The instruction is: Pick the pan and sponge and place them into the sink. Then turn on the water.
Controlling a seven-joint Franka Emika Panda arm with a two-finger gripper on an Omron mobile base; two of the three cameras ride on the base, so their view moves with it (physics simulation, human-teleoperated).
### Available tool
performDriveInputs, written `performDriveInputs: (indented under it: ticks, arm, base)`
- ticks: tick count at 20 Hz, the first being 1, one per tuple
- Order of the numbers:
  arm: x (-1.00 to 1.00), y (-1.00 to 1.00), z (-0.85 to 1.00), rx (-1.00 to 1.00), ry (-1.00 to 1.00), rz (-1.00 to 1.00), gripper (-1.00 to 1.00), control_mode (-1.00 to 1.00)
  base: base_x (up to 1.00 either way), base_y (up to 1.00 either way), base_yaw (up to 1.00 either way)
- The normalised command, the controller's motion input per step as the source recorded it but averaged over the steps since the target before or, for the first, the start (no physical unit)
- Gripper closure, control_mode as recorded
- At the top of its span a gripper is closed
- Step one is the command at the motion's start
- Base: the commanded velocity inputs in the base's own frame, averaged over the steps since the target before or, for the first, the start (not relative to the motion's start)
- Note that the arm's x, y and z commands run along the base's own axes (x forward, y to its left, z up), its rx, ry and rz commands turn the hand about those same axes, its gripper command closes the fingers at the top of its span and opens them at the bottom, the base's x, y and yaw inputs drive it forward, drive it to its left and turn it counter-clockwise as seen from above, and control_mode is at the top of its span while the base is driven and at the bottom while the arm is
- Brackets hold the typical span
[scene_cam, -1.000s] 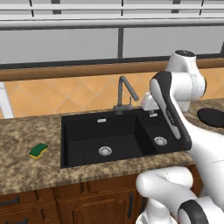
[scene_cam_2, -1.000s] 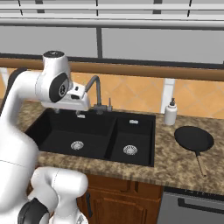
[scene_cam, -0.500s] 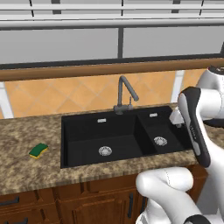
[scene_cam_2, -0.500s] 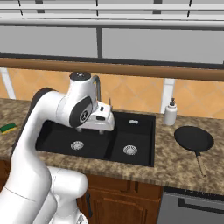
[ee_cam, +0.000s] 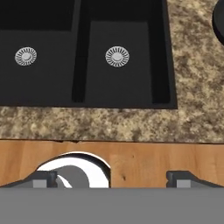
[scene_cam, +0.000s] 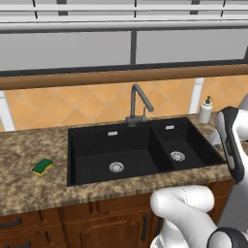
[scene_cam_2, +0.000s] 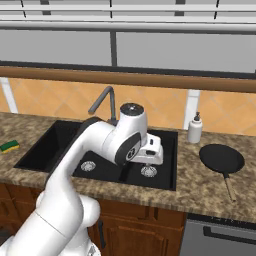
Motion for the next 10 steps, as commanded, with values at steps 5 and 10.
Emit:
performDriveInputs:
  ticks: [5, 10]
  arm:
    - [0.38, -0.58, -0.25, -0.01, 0.0, -0.04, -1.0, -1.0]
    - [0.38, -0.77, -0.27, 0.0, 0.0, -0.04, -1.0, -1.0]
  base:
    - [0.0, 0.0, 0.0]
    - [0.0, 0.0, 0.0]
